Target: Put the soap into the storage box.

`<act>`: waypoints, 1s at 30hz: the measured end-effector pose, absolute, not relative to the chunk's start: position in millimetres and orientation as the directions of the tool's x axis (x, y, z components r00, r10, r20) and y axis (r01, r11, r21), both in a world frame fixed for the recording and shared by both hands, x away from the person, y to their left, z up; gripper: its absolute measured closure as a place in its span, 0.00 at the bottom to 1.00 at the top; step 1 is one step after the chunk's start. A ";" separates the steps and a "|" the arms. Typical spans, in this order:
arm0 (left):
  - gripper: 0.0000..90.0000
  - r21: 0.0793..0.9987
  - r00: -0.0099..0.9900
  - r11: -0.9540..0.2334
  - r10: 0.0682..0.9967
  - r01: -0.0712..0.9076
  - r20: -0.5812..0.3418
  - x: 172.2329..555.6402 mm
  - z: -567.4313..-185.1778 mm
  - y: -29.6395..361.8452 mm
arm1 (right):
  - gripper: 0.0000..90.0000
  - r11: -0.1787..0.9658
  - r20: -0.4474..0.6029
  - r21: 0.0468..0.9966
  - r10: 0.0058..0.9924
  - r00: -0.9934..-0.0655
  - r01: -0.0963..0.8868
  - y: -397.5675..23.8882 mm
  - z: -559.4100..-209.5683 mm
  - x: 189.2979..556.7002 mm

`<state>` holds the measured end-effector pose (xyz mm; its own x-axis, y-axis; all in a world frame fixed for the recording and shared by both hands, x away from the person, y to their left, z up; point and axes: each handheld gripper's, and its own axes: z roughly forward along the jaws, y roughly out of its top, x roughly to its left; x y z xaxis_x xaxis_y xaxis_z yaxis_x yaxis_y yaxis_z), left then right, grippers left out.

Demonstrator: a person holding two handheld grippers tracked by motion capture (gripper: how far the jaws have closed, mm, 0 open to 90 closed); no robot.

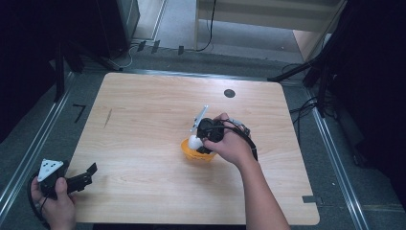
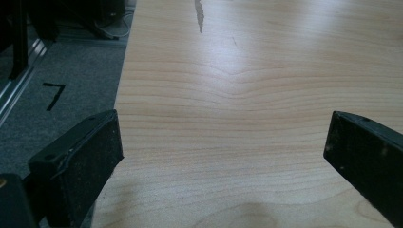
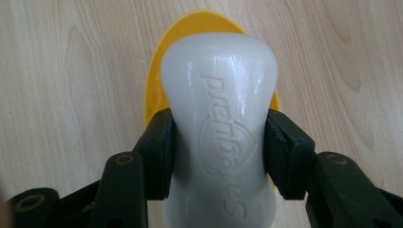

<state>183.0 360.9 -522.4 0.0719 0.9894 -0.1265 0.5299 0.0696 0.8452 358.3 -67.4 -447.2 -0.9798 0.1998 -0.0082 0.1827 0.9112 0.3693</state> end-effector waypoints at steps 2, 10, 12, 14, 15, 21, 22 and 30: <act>0.00 0.845 0.072 0.069 0.989 0.530 -0.126 182.9 -522.4 360.9 | 0.56 0.915 -0.006 0.362 0.192 -0.981 0.177 -66.2 -449.6 359.0; 0.00 0.846 0.074 0.071 0.989 0.529 -0.129 182.6 -522.2 361.2 | 0.56 0.921 -0.011 0.347 0.190 -0.982 0.175 -63.0 -455.9 360.7; 0.00 0.846 0.073 0.072 0.989 0.528 -0.130 182.6 -522.3 361.4 | 0.56 0.925 -0.012 0.339 0.185 -0.983 0.170 -61.9 -458.3 361.2; 0.00 0.846 0.072 0.074 0.989 0.528 -0.132 182.6 -522.4 361.4 | 0.56 0.930 -0.012 0.329 0.179 -0.984 0.165 -60.5 -460.9 361.4; 0.00 0.846 0.072 0.074 0.989 0.528 -0.132 182.6 -522.4 361.4 | 0.56 0.931 -0.016 0.328 0.173 -0.985 0.159 -59.9 -462.1 362.0; 0.00 0.846 0.071 0.077 0.988 0.527 -0.134 182.7 -522.4 361.5 | 0.56 0.934 -0.014 0.322 0.167 -0.986 0.154 -57.0 -465.1 363.2; 0.00 0.846 0.071 0.077 0.988 0.527 -0.134 182.8 -522.4 361.5 | 0.56 0.934 -0.012 0.321 0.171 -0.985 0.159 -56.7 -465.7 362.9; 0.00 0.847 0.071 0.077 0.988 0.527 -0.134 182.5 -522.4 361.7 | 0.56 0.938 -0.014 0.311 0.165 -0.986 0.152 -57.2 -468.8 364.0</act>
